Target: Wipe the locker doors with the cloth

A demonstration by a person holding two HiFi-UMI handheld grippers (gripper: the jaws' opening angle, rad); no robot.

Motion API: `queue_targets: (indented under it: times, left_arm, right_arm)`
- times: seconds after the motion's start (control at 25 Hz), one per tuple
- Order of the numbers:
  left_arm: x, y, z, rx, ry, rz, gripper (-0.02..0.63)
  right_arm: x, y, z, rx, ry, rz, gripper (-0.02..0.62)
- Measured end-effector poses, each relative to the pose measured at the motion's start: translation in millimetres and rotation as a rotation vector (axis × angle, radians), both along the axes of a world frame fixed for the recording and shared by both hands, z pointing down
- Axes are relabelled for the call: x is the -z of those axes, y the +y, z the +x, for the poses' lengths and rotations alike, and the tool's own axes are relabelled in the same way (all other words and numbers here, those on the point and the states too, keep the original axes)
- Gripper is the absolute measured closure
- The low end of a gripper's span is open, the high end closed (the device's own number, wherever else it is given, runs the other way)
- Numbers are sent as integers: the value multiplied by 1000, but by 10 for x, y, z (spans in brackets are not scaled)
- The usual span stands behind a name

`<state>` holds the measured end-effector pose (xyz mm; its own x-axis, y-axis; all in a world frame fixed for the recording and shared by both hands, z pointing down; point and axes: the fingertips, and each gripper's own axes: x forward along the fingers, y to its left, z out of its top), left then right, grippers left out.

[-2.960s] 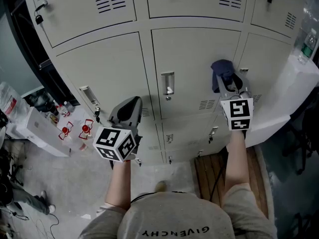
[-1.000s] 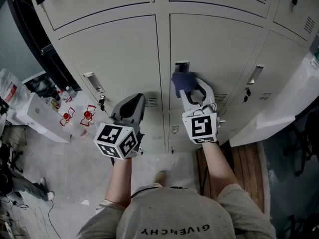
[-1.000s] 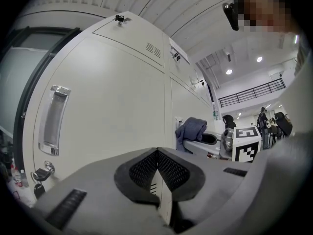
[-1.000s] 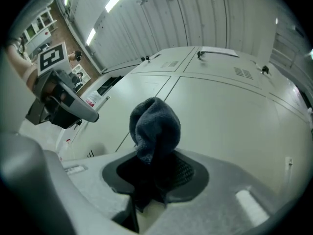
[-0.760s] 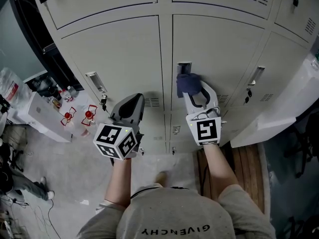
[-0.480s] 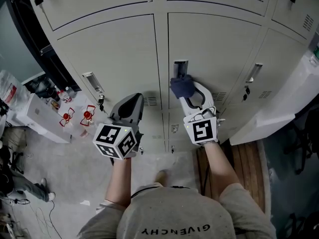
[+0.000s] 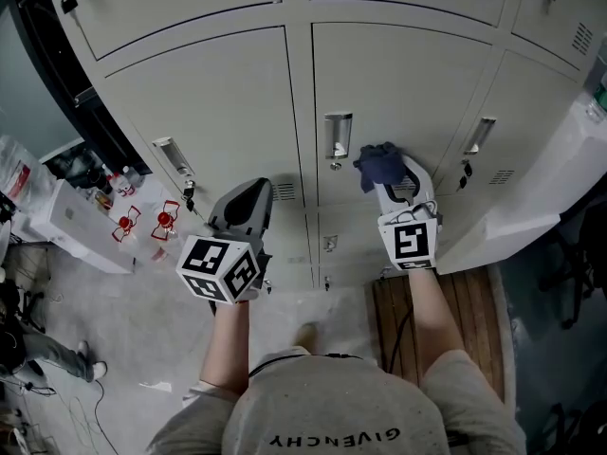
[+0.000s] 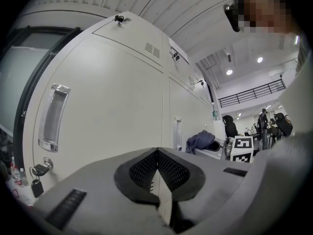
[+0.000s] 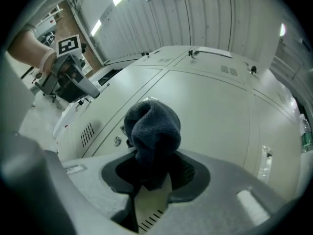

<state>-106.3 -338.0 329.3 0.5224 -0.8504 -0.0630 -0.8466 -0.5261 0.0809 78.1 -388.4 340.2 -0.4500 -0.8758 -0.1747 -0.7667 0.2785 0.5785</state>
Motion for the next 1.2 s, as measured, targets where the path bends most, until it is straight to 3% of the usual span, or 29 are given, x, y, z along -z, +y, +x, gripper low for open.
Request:
queue_targets:
  times: [0.52,0.8,0.88,1.0,1.2]
  left_arm:
    - [-51,14,71,-11,-9,-11,607]
    - [-69,26,99,-17,-10,-14,607]
    - [-78,33,104,-18,-9,-17,607]
    - [-92,41,89,-15,-9,-22,607]
    - [-113,42,43,-4,-14,-29,607]
  right_arm:
    - [-233,-136,1169,-227,-20,-59,465]
    - [-269,-141,1425,-277,-113,-108,465]
    - [-288,-93,1376,-269,-151,-100,466]
    - [-397,0,1022,-177,-166,-97,466]
    - [-714,131,10,40,-32,-127,466]
